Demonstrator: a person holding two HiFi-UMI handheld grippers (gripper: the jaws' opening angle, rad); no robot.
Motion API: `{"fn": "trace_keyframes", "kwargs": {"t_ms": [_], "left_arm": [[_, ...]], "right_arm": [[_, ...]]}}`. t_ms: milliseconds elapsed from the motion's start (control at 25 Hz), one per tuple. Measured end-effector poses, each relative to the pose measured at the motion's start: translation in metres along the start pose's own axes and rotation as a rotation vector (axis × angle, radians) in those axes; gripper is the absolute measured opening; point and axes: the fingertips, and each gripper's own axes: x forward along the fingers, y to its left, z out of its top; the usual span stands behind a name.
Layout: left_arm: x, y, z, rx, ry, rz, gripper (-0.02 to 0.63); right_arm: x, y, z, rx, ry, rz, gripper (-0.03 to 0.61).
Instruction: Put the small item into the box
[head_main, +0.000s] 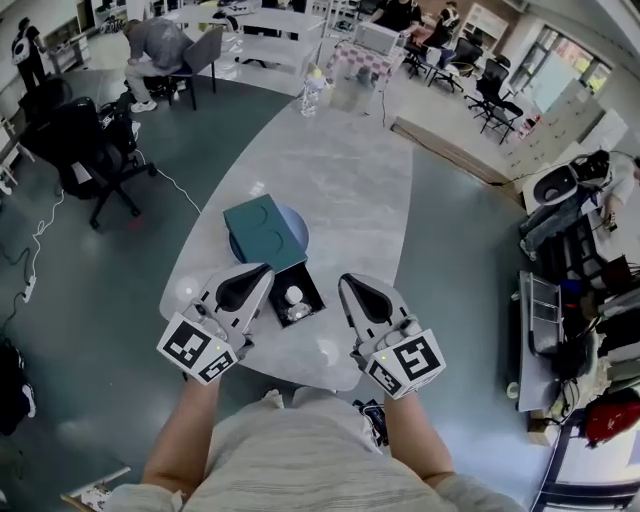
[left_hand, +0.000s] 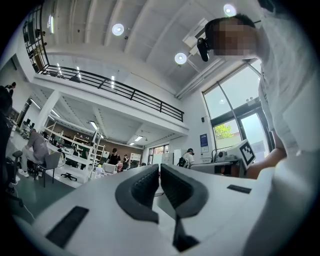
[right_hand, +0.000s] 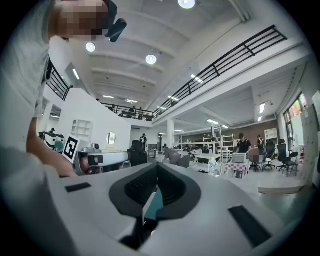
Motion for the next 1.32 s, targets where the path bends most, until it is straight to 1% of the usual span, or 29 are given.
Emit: {"fn": "trace_keyframes", "kwargs": {"t_ms": [200,400,600,800,1200,1320], "left_arm": [[-0.008,-0.005,0.015,0.036,0.011,-0.001,0.023],[-0.011,-0.006,0.026,0.055,0.004,0.009,0.023],[-0.015,-0.006,0.037,0.082,-0.006,0.010,0.023],[-0.019,-0.005,0.041,0.098,0.001,0.013,0.023],[-0.019,-0.006,0.042,0.102,0.001,0.006,0.023],[-0.020,-0.002,0.040,0.102,0.004,0.004,0.023]], "right_arm": [[-0.016,0.002,0.021,-0.005,-0.039,0.005,0.020],[-0.023,0.001,0.039,-0.041,-0.065,0.004,0.018],[-0.028,0.003,0.051,-0.050,-0.089,0.006,0.018],[-0.033,0.002,0.056,-0.056,-0.094,-0.001,0.018],[-0.032,0.005,0.060,-0.083,-0.093,0.005,0.018],[-0.028,0.005,0.058,-0.077,-0.092,0.003,0.018]]}}
